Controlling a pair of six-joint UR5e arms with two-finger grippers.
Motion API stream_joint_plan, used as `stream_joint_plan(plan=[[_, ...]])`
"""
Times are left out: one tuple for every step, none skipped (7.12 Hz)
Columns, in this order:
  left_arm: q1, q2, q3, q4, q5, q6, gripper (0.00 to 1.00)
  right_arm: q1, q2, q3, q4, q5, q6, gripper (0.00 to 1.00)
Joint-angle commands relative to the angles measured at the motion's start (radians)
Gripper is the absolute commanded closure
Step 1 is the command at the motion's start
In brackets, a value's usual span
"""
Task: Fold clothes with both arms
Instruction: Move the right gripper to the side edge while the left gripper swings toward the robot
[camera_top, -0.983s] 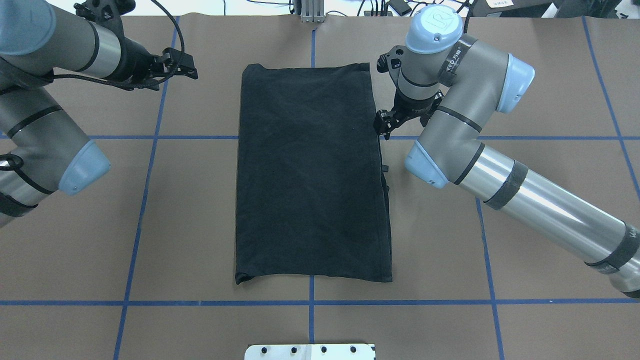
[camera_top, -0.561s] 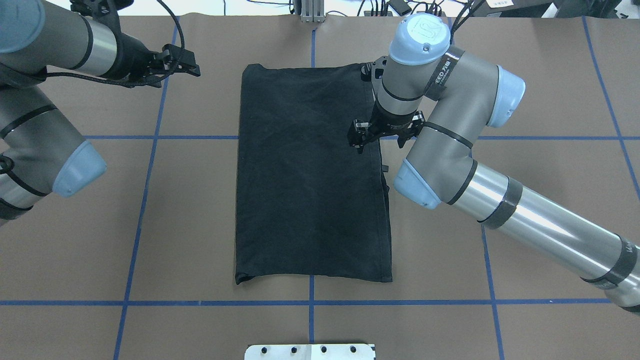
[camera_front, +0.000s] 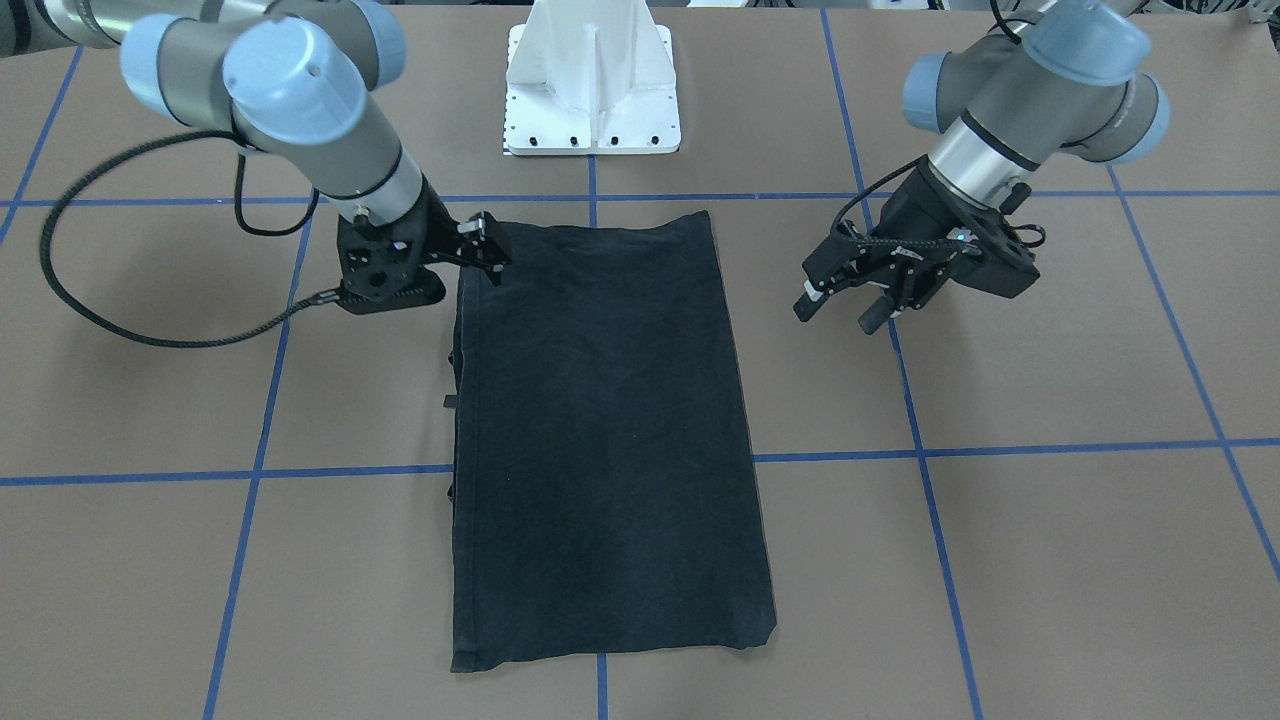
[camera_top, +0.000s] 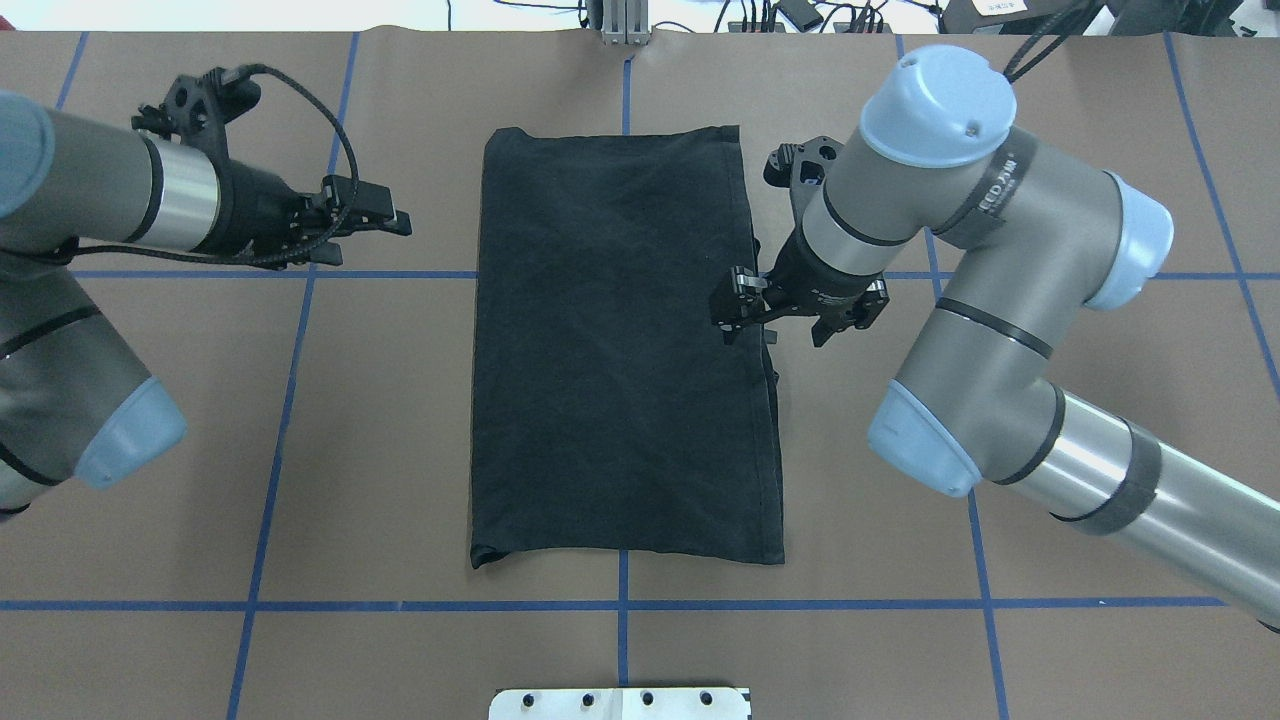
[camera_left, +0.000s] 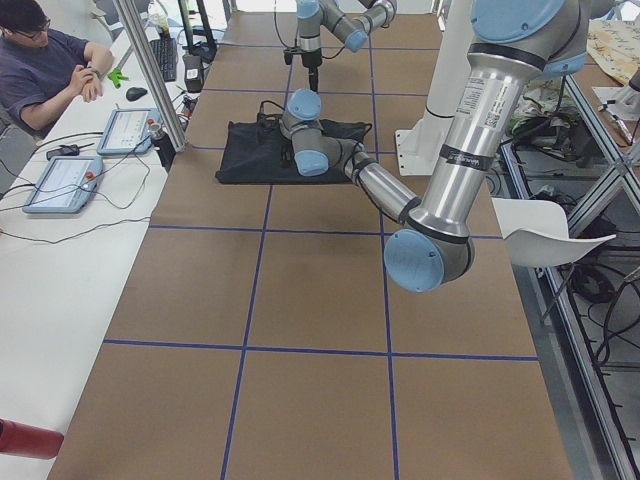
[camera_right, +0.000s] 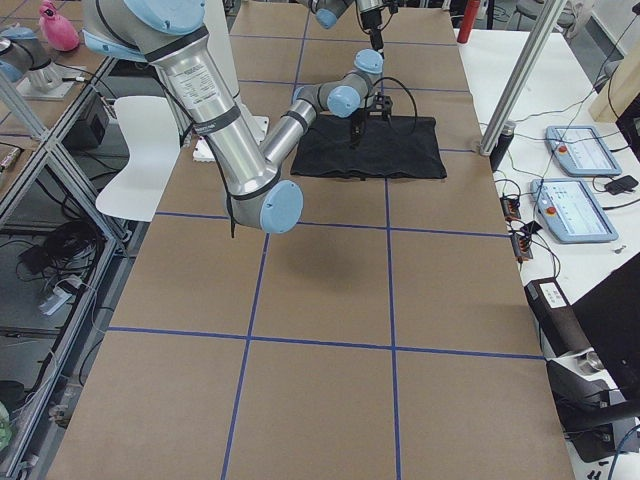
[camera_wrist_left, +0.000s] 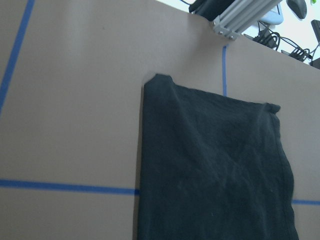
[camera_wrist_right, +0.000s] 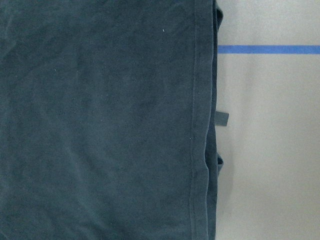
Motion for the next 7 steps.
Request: stream_joint_plan(plan=[[0.163,0.048,-0.031,-0.048,0.061,-0.16,0.0,-0.001,-0.051,0.075,0.058,0.001,0.085,0.0],[0.261,0.06,-0.04,-0.091,0.159,-0.237,0.0,-0.008,-0.08,0.077,0.155,0.001,0.151,0.0],[0.321,0.066,-0.041,-0.094,0.195,-0.267,0.0,-0.01,-0.132,0.077,0.256,0.002,0.174,0.0],[0.373,0.068,-0.037,-0.085,0.226,-0.281,0.0,-0.01,-0.161,0.077,0.308,0.008,0.176,0.0],[0.403,0.088,-0.032,-0.08,0.241,-0.281,0.0,-0.01,-0.159,0.071,0.311,0.056,0.179,0.0],[0.417,0.089,-0.025,-0.067,0.241,-0.281,0.0,-0.01,-0.154,0.072,0.311,0.062,0.179,0.0],[0.426,0.088,-0.023,-0.048,0.243,-0.281,0.0,-0.01,-0.152,0.071,0.311,0.061,0.179,0.0]])
